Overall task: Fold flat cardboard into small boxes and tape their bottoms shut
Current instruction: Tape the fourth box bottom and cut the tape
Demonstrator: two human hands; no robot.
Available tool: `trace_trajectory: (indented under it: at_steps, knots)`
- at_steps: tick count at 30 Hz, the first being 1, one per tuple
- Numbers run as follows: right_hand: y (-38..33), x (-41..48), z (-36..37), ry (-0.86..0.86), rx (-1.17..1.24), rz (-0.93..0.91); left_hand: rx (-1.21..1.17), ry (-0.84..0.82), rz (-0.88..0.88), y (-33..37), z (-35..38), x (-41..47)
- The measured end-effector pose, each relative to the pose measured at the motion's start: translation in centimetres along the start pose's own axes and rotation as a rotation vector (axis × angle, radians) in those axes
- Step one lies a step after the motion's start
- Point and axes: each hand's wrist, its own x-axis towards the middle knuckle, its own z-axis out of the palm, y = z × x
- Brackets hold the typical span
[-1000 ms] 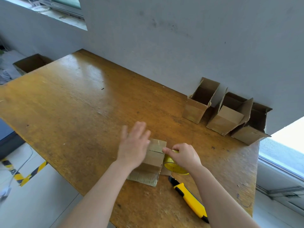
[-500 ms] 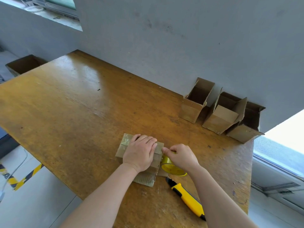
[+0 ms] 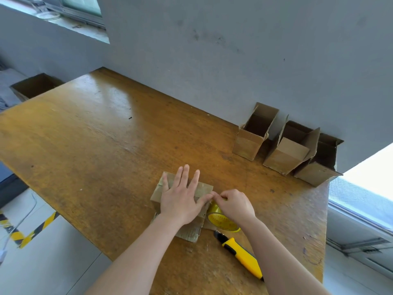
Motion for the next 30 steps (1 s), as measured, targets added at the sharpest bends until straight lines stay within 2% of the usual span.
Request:
trace_trajectory:
  at_steps: [2, 4, 6, 8, 10, 15, 17, 23, 27, 30]
  knots:
    - [-0.9, -0.4, 0.6, -0.053, 0.078, -0.006, 0.039, -0.024, 0.082, -1.9, -0.4, 0.5]
    - [-1.9, -1.0, 1.3, -0.156, 0.283, -0.007, 0.111, -0.072, 0.135, -4.8, -1.3, 1.2]
    - [-3.1, -1.7, 1.9, -0.249, 0.464, -0.014, 0.129, -0.094, 0.055, -7.4, -2.4, 2.0]
    - [-4.5, -2.1, 2.7, -0.312, 0.528, -0.058, 0.045, -0.015, -0.116, -8.6, -3.2, 2.2]
    - [-5.8, -2.2, 3.6, -0.355, 0.579, -0.080, -0.021, 0.038, -0.182, -8.6, -3.1, 1.8]
    - [-6.7, -2.4, 5.6, -0.345, 0.562, -0.103, -0.107, -0.029, -0.144, -10.0, -1.5, 1.3]
    - [-6.9, -2.4, 6.2, -0.315, 0.591, -0.068, -0.099, -0.052, -0.134, -10.6, -1.3, 1.5]
    - [-7.1, -0.7, 7.4, -0.267, 0.444, 0.125, -0.109, -0.068, -0.108, -11.3, -1.3, 1.7]
    - [-8.3, 0.5, 7.6, -0.264, 0.380, 0.185, -0.131, -0.108, -0.082, -11.4, -1.9, 1.7]
    - [-9.0, 0.9, 7.9, -0.248, 0.375, 0.198, -0.061, -0.091, -0.057, -11.2, -2.2, 1.4]
